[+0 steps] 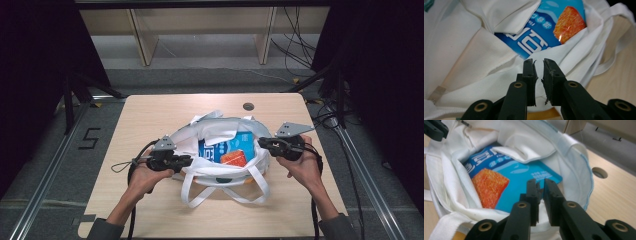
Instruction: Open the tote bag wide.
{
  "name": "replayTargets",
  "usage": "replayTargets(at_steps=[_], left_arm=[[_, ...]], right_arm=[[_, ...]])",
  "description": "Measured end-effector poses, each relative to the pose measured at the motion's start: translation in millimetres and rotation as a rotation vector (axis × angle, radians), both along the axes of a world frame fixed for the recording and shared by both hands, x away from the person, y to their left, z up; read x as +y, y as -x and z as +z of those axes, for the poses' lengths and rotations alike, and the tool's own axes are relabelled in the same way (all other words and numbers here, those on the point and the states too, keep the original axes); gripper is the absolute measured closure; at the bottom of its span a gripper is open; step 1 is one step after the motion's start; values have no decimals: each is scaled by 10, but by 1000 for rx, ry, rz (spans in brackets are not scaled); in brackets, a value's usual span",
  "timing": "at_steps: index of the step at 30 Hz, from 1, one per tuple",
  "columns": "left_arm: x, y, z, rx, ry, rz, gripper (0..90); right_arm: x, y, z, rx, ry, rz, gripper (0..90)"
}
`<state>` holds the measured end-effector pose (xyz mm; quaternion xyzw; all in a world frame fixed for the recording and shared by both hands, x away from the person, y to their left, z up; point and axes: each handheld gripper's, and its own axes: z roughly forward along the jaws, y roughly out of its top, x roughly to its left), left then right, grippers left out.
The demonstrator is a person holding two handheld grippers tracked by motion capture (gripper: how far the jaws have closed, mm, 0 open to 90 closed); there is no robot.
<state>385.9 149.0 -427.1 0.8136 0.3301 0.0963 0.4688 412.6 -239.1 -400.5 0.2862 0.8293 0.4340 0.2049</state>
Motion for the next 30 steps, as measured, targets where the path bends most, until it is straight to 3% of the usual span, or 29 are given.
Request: replayTargets(at_steps=[3,4,7,10,15,17,18,19,20,23,24,26,27,30], left_arm=[[57,76,29,-9,22,11,728],[73,103,38,-12,23,16,714],[132,158,56,-15,28,15,690],[172,197,60,-8,45,21,655],[286,288,47,-4,57,39,613],[346,334,40,1,61,50,599],[346,334,40,1,61,50,599],[371,355,34,2,71,52,596],[377,366,29,1,71,59,593],[382,387,13,0,70,55,575],[387,399,20,3,52,59,569],[388,408,-1,-5,60,50,551],[391,420,-10,2,63,50,546],[390,437,-17,-4,57,60,523]], right_arm=[[-11,52,27,14,-19,-2,755],[-14,58,22,-14,-24,-2,754],[-45,95,34,-29,-33,-5,716],[-55,143,45,-12,-38,-7,703],[-98,215,26,-60,-52,-22,644],[-109,255,7,-38,-64,-33,634],[-124,253,-4,-57,-65,-32,634],[-138,268,-2,-22,-61,-25,629],[-145,277,-7,-18,-64,-31,623],[-153,281,-24,-50,-62,-41,602],[-143,299,-28,-29,-73,-48,594],[-142,312,-31,-17,-78,-53,564],[-150,301,-32,-39,-70,-44,545],[-150,331,-28,-16,-74,-49,519]])
